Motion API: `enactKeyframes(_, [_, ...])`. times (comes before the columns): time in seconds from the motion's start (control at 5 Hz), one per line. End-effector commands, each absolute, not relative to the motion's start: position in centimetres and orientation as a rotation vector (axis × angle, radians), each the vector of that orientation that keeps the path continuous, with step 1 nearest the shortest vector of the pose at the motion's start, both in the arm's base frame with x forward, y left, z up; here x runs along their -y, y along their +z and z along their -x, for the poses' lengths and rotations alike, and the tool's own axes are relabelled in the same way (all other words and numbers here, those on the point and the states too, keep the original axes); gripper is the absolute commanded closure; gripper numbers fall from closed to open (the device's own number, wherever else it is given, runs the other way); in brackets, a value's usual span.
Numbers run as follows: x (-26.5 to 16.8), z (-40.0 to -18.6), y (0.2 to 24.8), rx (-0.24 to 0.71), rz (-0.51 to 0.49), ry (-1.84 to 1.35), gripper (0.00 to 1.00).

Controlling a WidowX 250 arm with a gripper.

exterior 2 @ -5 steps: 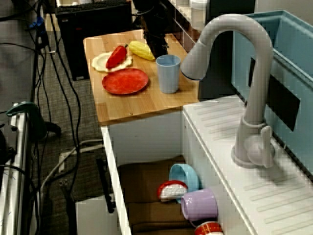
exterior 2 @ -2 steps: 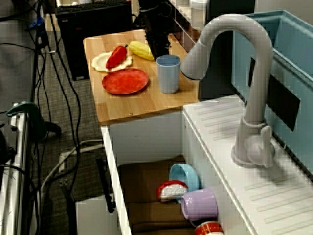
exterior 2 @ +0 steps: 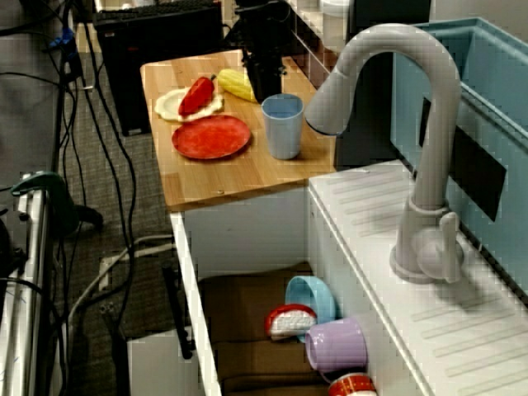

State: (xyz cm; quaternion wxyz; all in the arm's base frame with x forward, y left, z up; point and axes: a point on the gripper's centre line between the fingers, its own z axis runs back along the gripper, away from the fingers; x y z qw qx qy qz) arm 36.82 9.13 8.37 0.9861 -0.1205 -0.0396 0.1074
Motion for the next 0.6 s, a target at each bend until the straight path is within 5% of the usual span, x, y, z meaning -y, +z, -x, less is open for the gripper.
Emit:
enactKeyframes(0.0, [-8.41, -36.14, 11.21, 0.057, 0.317, 0.144, 1.00])
enactKeyframes(0.4, [-8.06, -35.43, 11.90, 0.008, 0.354, 0.149, 1.00])
